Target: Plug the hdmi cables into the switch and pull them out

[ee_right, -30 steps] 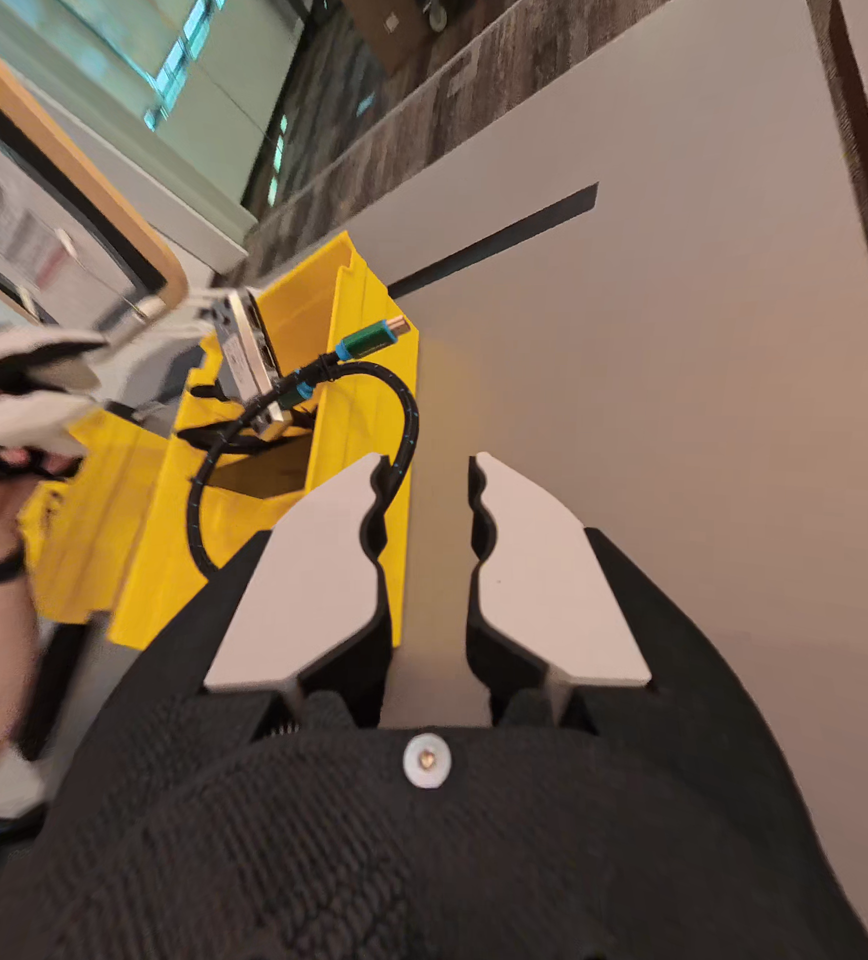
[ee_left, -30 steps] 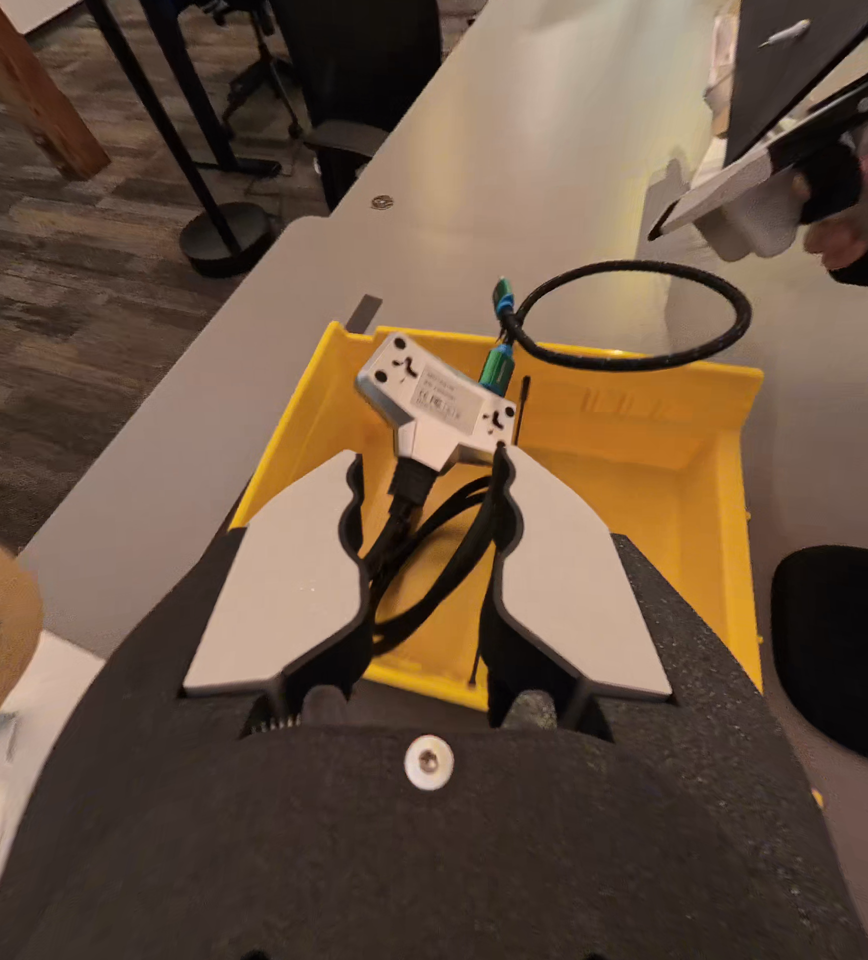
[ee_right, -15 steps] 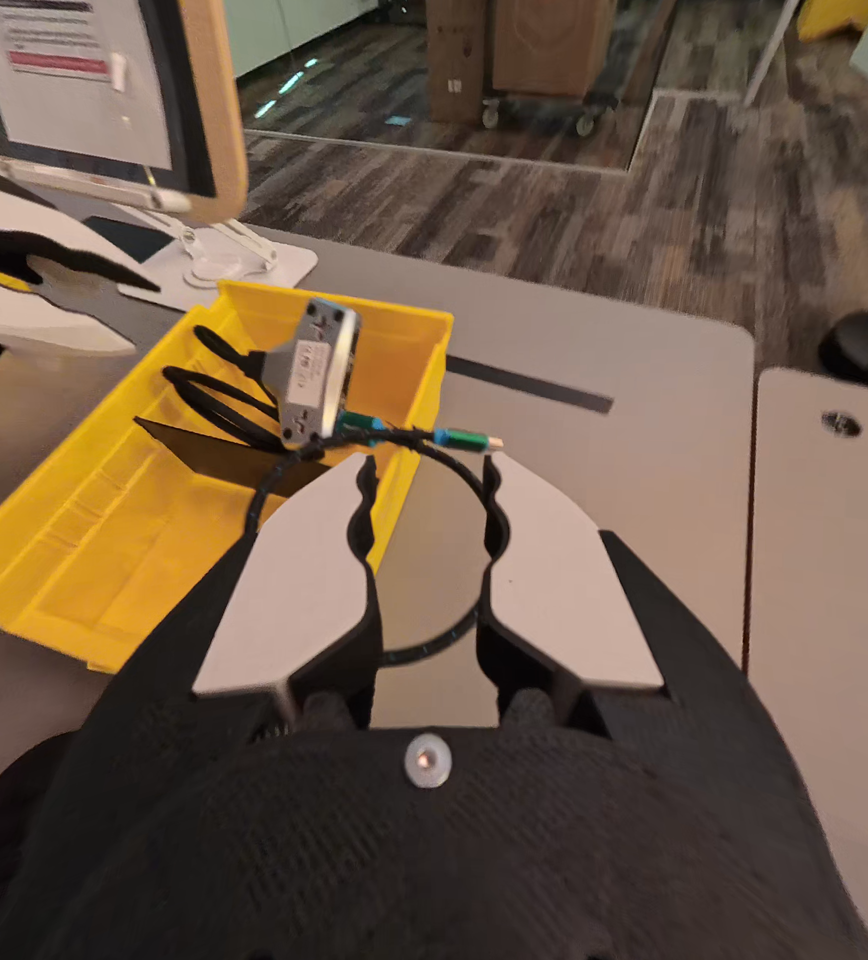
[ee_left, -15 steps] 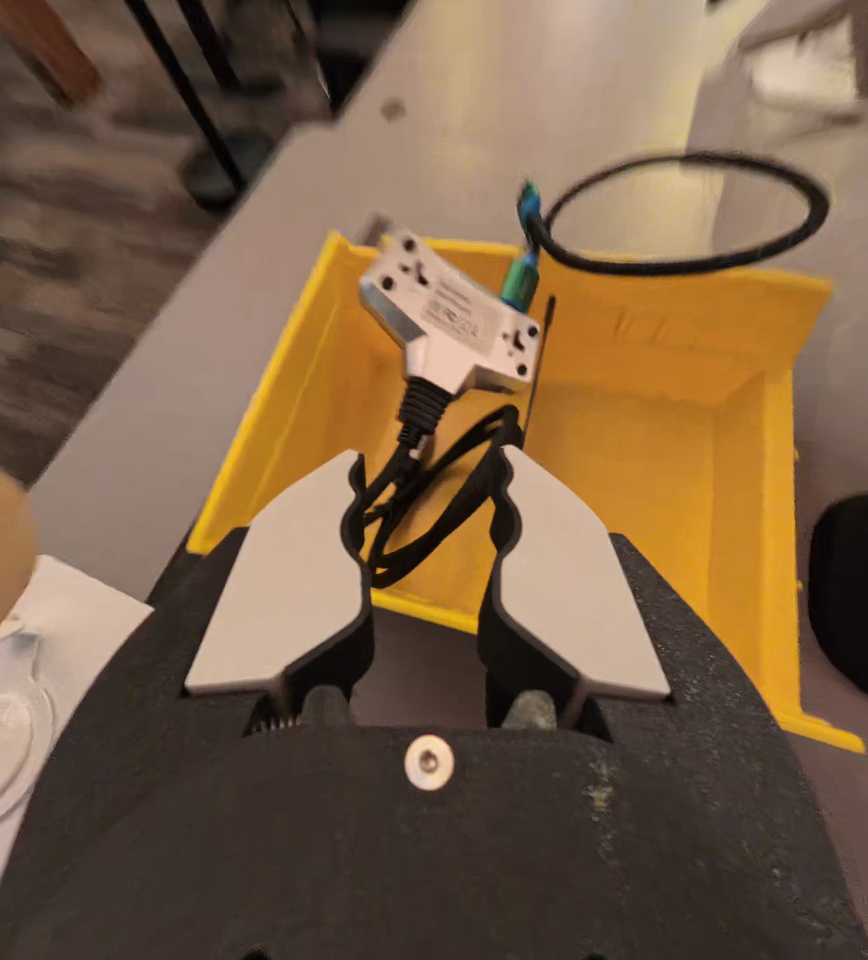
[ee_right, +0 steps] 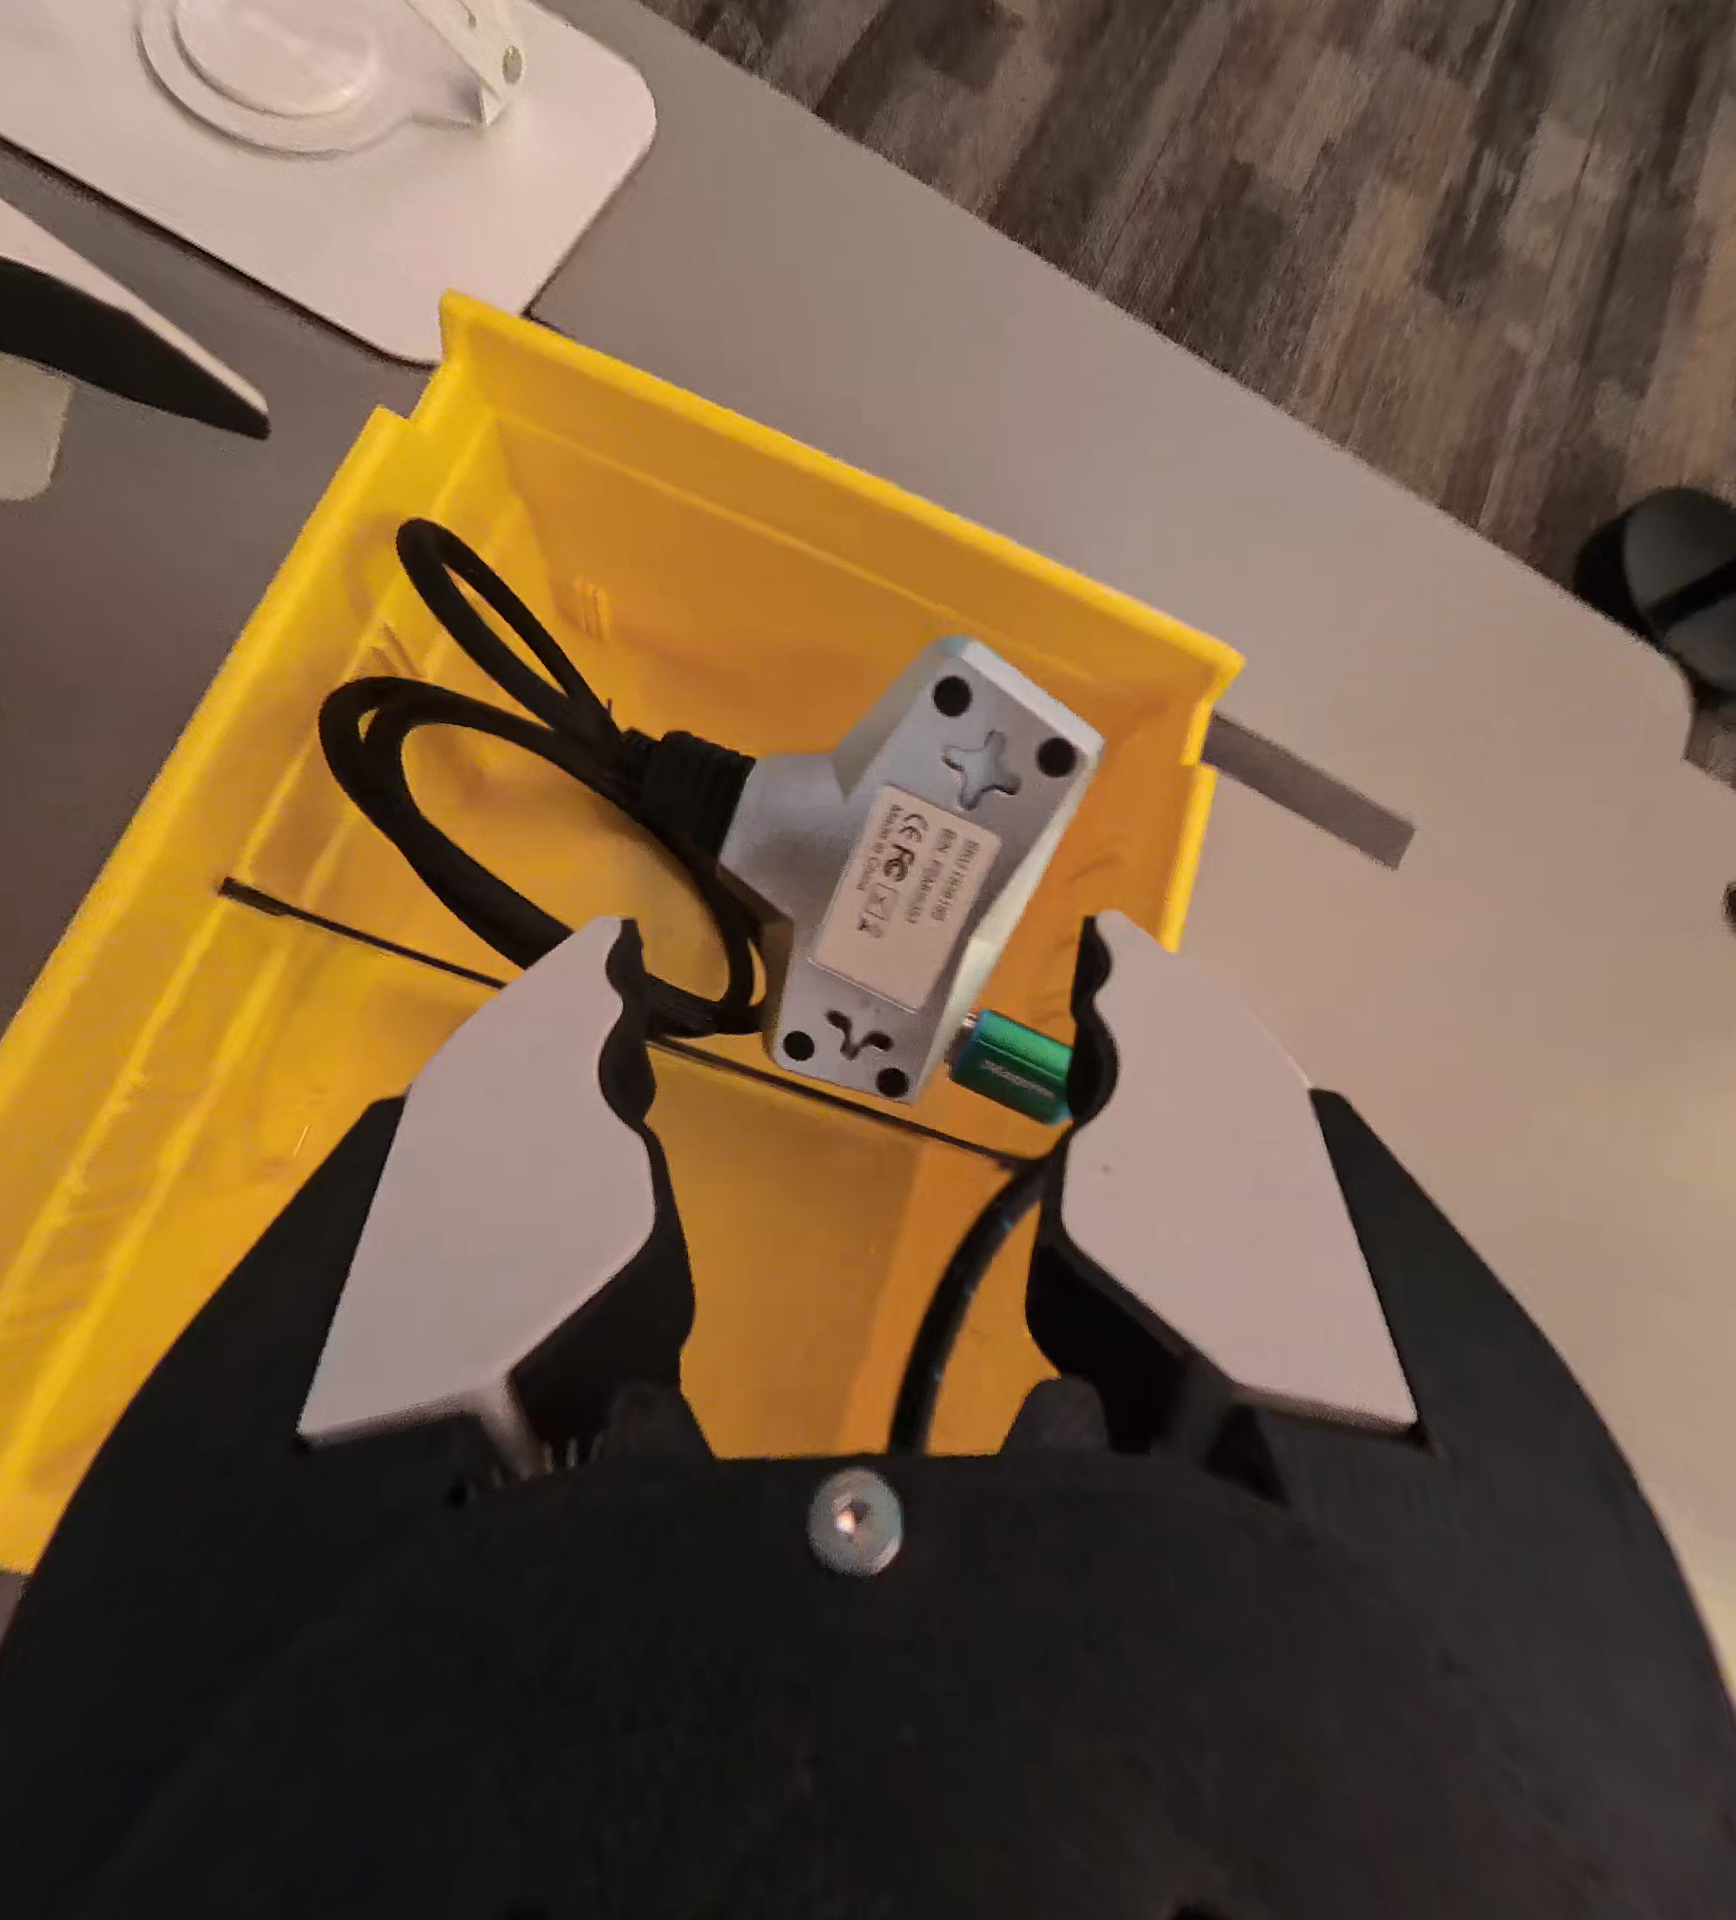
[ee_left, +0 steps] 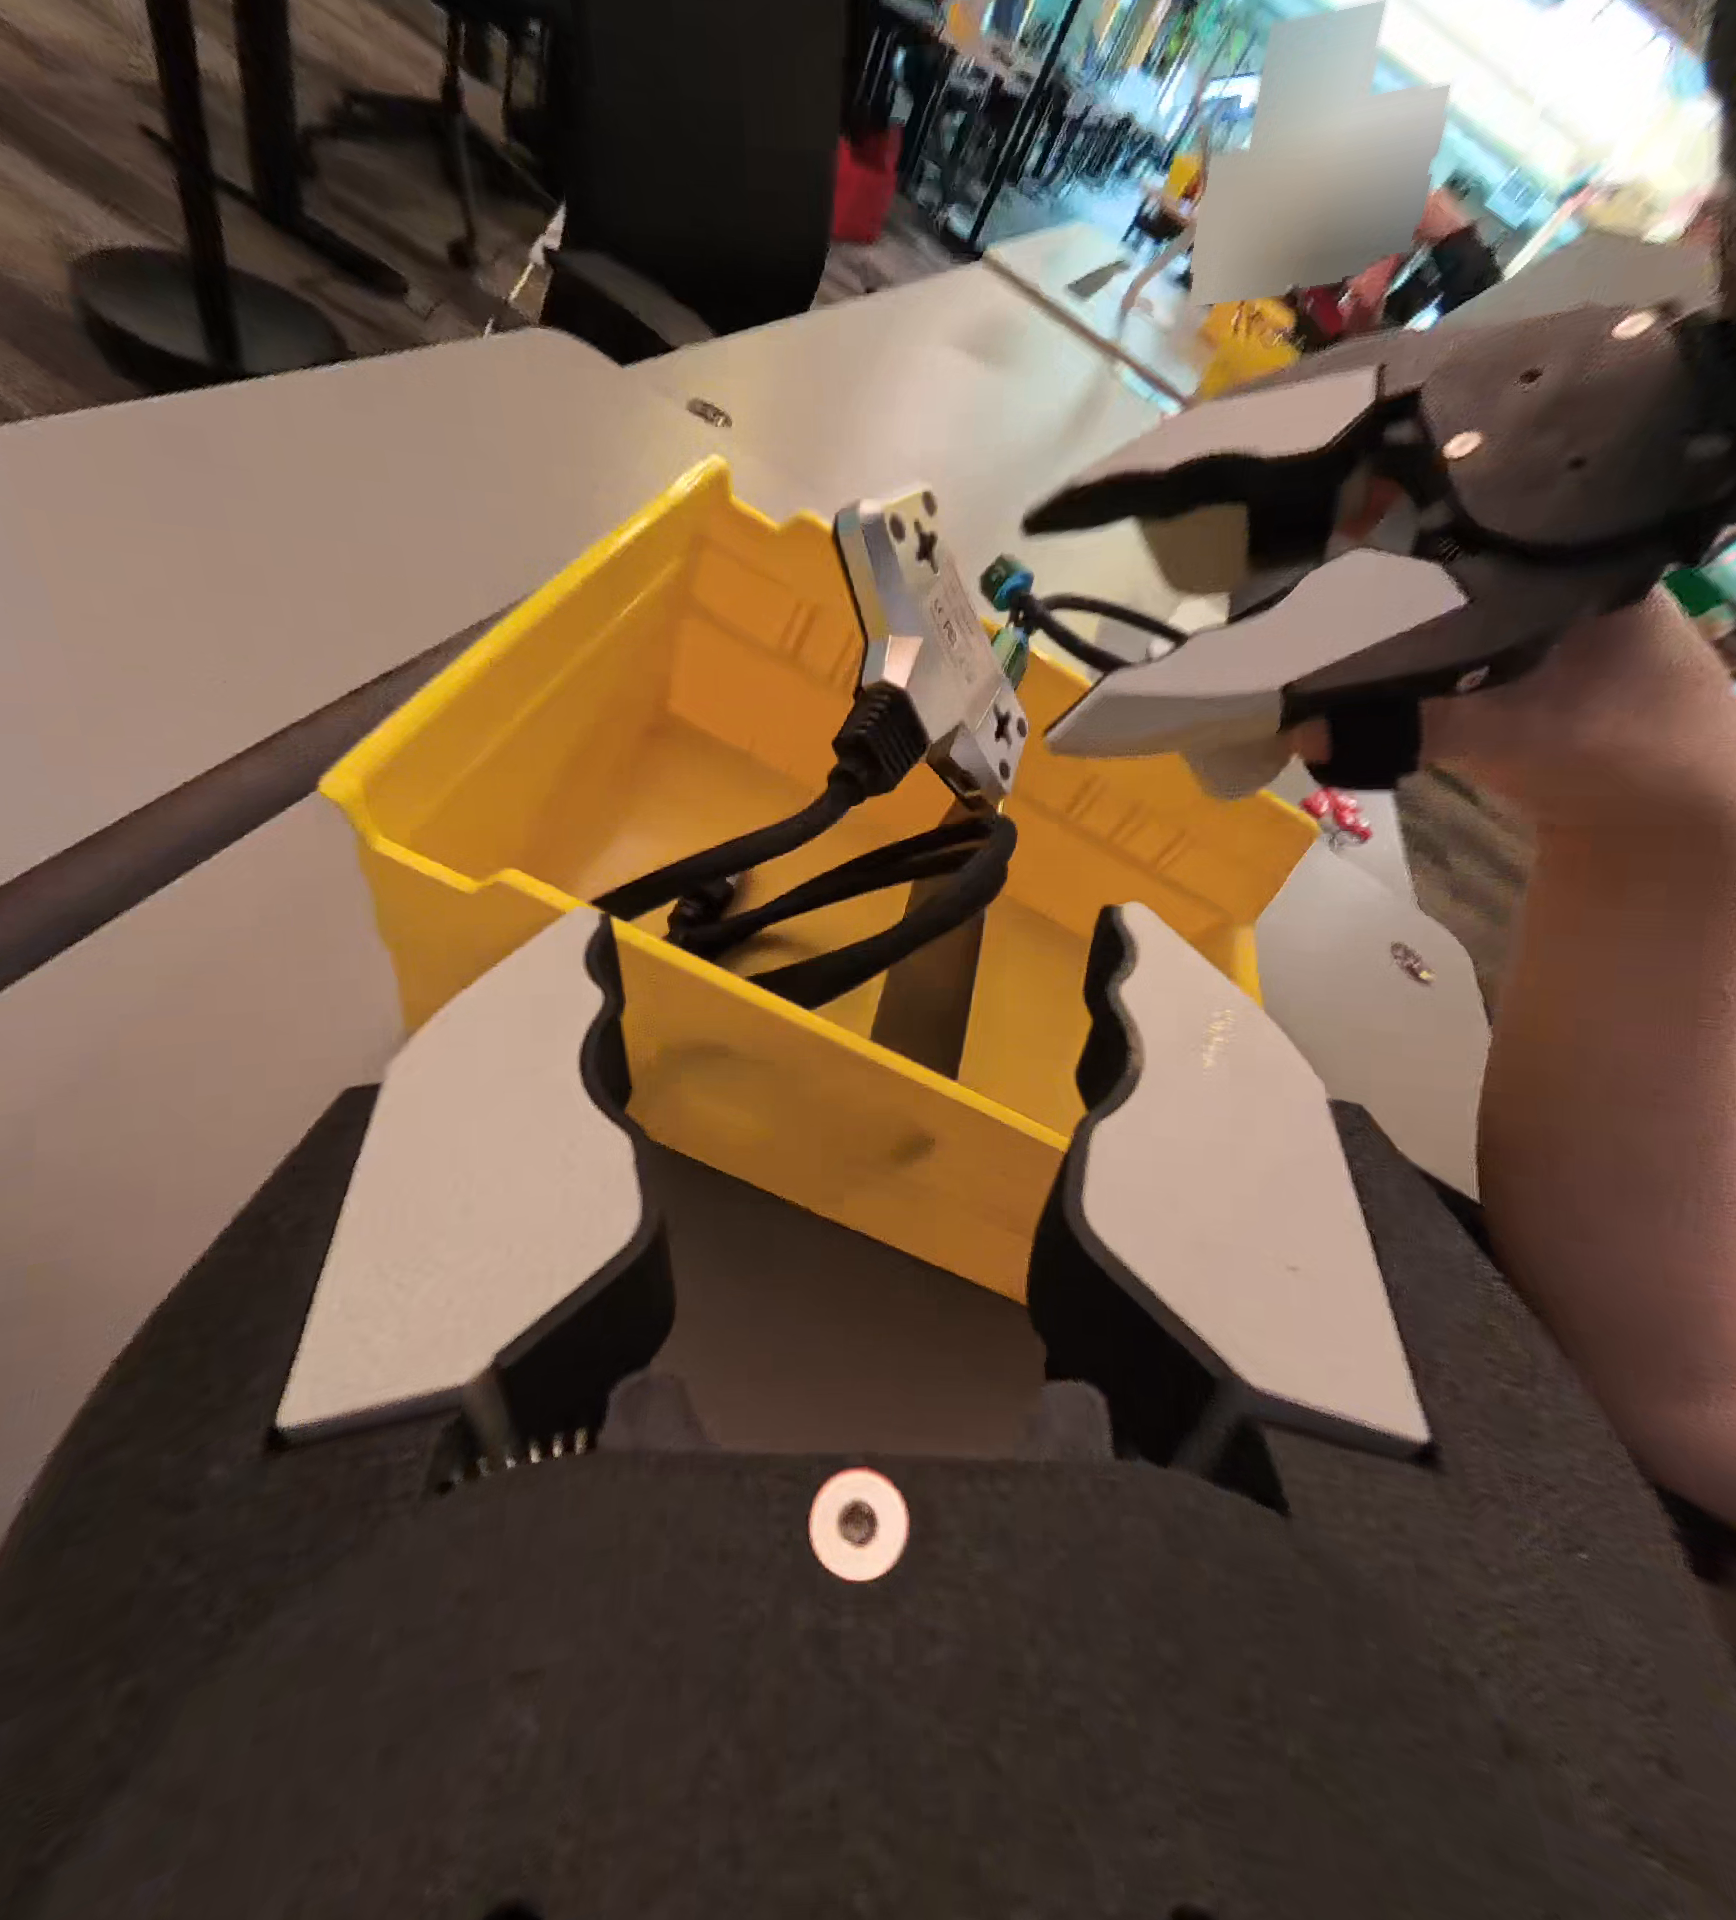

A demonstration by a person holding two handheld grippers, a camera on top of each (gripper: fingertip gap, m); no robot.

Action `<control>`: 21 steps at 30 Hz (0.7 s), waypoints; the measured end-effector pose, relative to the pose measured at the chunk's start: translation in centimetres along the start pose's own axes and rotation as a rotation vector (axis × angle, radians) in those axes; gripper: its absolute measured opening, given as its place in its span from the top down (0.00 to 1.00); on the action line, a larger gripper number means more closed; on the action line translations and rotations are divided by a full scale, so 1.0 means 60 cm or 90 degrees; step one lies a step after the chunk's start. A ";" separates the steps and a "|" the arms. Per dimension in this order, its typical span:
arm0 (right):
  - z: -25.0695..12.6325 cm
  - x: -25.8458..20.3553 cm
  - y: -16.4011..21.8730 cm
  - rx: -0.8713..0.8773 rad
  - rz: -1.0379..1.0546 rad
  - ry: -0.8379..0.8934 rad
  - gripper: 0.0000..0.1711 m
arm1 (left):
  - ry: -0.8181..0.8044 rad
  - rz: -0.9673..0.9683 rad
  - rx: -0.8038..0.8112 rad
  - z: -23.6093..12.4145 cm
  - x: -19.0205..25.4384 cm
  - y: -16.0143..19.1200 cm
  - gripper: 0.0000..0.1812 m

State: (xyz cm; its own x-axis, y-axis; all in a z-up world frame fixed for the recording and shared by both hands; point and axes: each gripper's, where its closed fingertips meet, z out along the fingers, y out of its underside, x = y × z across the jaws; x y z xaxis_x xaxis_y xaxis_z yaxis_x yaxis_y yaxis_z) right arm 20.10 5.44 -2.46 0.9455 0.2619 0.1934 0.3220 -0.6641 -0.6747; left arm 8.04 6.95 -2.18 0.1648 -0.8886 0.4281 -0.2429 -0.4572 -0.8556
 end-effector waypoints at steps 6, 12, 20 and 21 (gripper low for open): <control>0.049 0.016 0.046 -0.115 0.011 0.050 0.54 | 0.118 -0.090 0.087 0.007 -0.003 -0.007 0.49; 0.068 0.017 0.042 -0.114 -0.096 0.055 0.63 | 0.133 -0.100 0.122 0.007 -0.014 -0.009 0.54; 0.055 0.001 0.002 -0.063 -0.325 0.097 0.66 | 0.116 -0.082 0.136 0.013 -0.016 -0.011 0.52; 0.053 0.002 -0.001 -0.058 -0.338 0.103 0.66 | 0.116 -0.081 0.136 0.013 -0.015 -0.011 0.52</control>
State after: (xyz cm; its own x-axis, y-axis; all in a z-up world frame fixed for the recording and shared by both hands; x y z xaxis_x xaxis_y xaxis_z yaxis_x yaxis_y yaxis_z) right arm 20.04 7.75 -4.63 0.6458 0.4705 0.6013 0.7515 -0.5308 -0.3918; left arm 8.80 8.12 -2.22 0.0016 -0.8258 0.5640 -0.0215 -0.5639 -0.8256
